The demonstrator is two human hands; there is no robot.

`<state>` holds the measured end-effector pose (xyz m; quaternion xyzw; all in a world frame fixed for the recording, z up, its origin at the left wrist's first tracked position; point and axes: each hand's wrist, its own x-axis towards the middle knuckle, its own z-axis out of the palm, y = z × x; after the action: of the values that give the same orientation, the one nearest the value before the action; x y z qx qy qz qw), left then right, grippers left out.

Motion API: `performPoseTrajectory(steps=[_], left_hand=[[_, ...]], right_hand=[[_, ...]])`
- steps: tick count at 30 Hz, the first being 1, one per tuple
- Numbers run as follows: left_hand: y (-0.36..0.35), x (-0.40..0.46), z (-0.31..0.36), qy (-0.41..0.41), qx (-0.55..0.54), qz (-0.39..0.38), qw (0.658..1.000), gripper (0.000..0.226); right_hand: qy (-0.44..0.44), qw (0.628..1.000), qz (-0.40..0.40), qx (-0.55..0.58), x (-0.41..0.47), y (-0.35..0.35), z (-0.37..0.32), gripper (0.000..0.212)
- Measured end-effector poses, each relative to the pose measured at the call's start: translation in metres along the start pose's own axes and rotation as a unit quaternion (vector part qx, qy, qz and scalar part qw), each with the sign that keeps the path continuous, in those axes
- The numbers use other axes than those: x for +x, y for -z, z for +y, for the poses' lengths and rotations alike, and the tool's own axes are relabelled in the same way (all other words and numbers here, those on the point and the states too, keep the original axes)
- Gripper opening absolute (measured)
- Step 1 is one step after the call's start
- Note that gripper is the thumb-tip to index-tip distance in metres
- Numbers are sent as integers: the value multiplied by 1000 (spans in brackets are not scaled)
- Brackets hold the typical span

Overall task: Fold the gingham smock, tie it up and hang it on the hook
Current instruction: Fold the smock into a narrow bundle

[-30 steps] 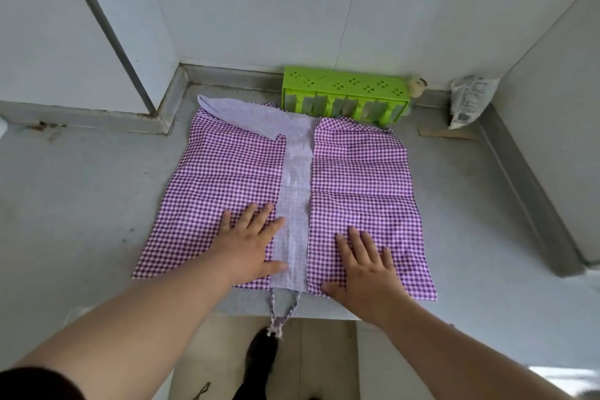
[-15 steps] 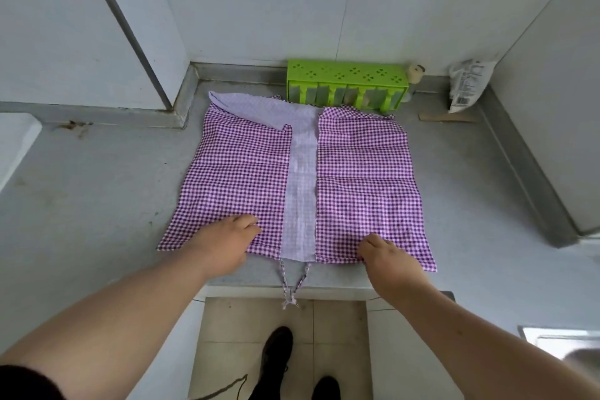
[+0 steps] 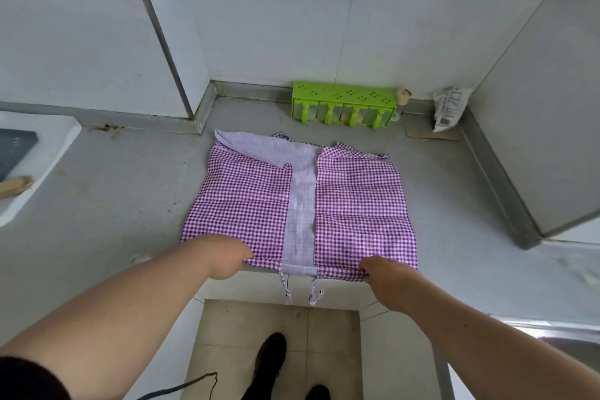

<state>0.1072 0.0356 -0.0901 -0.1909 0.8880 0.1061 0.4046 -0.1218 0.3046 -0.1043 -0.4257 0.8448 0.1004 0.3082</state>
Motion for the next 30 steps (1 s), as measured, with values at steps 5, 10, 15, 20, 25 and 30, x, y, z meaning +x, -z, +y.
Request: performPoseTrajectory(steps=[5, 10, 15, 20, 25, 30], left_hand=[[20, -29, 11, -1, -4, -9, 1000, 21], [50, -53, 11, 7, -15, 15, 1000, 23], [77, -58, -1, 18, -8, 76, 997, 5], [103, -51, -12, 34, -20, 152, 988, 8], [130, -14, -38, 66, -61, 204, 975, 32], [154, 33, -67, 45, -46, 229, 971, 29]], right_hand=[[17, 1000, -11, 6, -19, 17, 5, 25], [38, 999, 5, 21, -35, 50, 14, 27], [45, 997, 60, 9, -42, 89, 21, 29], [44, 986, 157, -31, -32, 120, 19, 27], [39, 973, 223, -41, 12, 149, 15, 29], [-2, 975, 221, -22, 69, 166, 13, 30]])
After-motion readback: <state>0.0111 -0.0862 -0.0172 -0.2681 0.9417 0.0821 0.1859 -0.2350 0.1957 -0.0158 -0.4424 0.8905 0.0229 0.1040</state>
